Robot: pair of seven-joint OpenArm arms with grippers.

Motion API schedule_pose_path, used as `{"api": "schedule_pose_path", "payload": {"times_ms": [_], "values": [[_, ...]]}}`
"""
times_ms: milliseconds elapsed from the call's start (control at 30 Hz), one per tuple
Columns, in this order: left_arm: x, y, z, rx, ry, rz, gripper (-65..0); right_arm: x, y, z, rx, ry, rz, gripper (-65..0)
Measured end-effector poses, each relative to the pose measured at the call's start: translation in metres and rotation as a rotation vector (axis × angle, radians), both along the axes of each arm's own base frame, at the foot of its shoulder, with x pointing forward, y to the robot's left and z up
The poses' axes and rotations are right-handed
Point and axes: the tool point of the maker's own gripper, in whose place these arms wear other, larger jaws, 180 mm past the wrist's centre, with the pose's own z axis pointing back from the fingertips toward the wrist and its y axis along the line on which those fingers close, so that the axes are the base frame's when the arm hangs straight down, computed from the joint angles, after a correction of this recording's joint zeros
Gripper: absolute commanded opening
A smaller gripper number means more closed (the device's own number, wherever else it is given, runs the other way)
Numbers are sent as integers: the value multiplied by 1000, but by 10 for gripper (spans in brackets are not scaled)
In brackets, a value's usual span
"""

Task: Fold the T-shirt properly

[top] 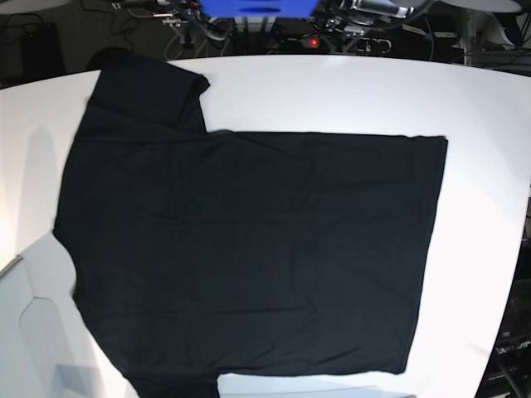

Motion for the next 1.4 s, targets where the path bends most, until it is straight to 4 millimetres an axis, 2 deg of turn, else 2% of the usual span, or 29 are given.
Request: {"api": "schedule_pose_path", "payload": {"times_ms": [133,333,500,667,733,867,1067,1200,1400], "values": [[1,-4,0,-7,-4,-3,-650,-1,0,0,0,1,-2,-650],[1,4,0,6,-4,-2,-650,-5,-4,0,-6,-1,-11,-650],[1,-2,0,-4,-4,-2,-650,-6,-4,0,-7,-9,-15,-650],[-1,-4,0,-7,-1,-2,-650,0,-10,1,-17,-50,-9,-650],[-5,-4,0,-6,0,-2,-650,-6,-15,1,-25,-43,4,-650],[-9,-5,0,-8,10,-1,-650,-19,-13,2,-21,-18,3,-650],[-9,-4,0,-7,9,-3,-650,-13,-13,2,-22,-25,4,-649],[-11,-4,0,-7,12,-2,-650,-30,-13,3,-19,70,7,-650],[-11,-4,0,-7,12,-2,-650,-26,-13,3,-19,64,7,-650]]}}
